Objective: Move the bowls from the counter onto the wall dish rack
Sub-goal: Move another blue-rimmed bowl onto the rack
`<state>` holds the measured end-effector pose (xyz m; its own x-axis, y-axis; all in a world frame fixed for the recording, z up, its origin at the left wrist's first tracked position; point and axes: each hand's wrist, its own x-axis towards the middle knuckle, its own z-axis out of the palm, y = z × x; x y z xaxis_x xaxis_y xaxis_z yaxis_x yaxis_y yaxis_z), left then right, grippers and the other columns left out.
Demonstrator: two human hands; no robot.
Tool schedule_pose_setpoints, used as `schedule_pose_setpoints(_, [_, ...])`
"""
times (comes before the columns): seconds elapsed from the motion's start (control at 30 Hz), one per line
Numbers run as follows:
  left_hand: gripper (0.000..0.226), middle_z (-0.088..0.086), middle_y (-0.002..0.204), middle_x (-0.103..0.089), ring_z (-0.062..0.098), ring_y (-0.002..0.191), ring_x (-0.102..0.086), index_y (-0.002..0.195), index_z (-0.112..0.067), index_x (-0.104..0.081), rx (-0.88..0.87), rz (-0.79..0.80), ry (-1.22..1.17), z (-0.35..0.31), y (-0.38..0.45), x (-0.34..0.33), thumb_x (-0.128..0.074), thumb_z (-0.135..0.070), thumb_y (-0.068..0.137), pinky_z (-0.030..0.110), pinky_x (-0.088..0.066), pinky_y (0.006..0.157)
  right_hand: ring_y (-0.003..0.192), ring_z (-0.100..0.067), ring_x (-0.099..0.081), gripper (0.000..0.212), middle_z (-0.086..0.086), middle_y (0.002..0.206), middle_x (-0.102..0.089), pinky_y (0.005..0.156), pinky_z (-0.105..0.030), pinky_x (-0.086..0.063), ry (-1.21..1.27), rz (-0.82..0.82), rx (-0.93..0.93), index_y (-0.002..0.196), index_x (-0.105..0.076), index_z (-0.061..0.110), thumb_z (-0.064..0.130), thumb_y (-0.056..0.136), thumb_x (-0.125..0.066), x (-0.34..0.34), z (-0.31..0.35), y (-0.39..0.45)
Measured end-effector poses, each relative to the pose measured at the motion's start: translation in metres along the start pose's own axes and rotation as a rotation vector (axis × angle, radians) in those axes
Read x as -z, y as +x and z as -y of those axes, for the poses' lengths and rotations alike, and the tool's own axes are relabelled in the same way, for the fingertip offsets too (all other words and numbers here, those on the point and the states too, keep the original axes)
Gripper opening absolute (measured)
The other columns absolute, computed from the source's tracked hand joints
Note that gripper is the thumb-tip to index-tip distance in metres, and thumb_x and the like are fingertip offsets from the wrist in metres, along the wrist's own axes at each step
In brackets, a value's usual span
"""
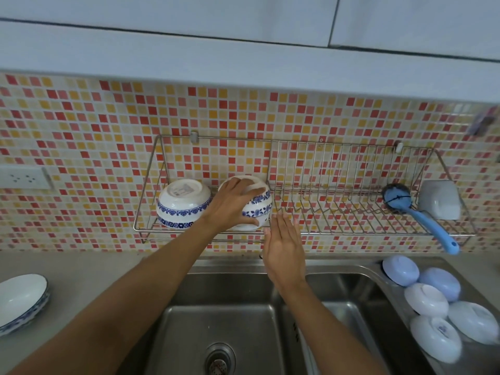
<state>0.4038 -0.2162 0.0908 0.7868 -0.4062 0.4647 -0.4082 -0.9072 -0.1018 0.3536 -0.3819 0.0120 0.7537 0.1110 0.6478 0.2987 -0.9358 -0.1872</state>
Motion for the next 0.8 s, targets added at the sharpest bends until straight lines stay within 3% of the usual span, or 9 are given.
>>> schedule_pose_setpoints(0.33, [0.090,0.003,0.151,-0.031,0.026,0.138,-0.025,0.145,-0.034,-0.029,0.001,0.081,-0.130,0.007,-0.003,-0.007,-0.069,-0.062,0.070,0.044,-0.020,0.115,0.130,-0.026,-0.050,0.050,-0.016,0.135,-0.058,0.114,-0.045,-0.033,0.001,0.027,-0.014,0.131,-0.056,0.001,0.030,0.100,-0.029,0.001,0.001,0.000])
schedule_pose_setpoints(0.57, [0.087,0.000,0.153,-0.033,0.024,0.140,-0.028,0.147,-0.026,-0.028,0.037,0.064,-0.289,0.012,-0.008,-0.011,-0.068,-0.055,0.076,0.043,-0.024,0.117,0.130,-0.026,-0.050,0.050,-0.016,0.135,-0.058,0.117,-0.040,-0.022,-0.010,0.042,-0.018,0.131,-0.056,0.001,0.029,0.101,-0.029,0.002,0.001,0.000])
schedule_pose_setpoints(0.7, [0.070,-0.001,0.153,-0.035,0.019,0.140,-0.030,0.145,-0.026,-0.033,0.191,-0.090,-0.418,0.010,-0.019,-0.003,-0.061,-0.049,0.085,0.038,-0.031,0.114,0.130,-0.026,-0.051,0.049,-0.017,0.134,-0.058,0.117,-0.041,-0.024,0.000,0.036,-0.016,0.130,-0.057,0.000,0.029,0.100,-0.030,0.002,0.001,0.000])
schedule_pose_setpoints(0.8, [0.054,0.007,0.146,-0.045,0.026,0.134,-0.038,0.141,-0.017,-0.040,0.256,-0.220,-0.299,0.017,-0.036,0.001,-0.051,-0.039,0.093,0.043,-0.035,0.112,0.128,-0.027,-0.053,0.052,-0.017,0.130,-0.061,0.116,-0.043,-0.025,0.007,0.034,-0.026,0.126,-0.060,0.000,0.030,0.100,-0.027,0.005,0.005,0.003])
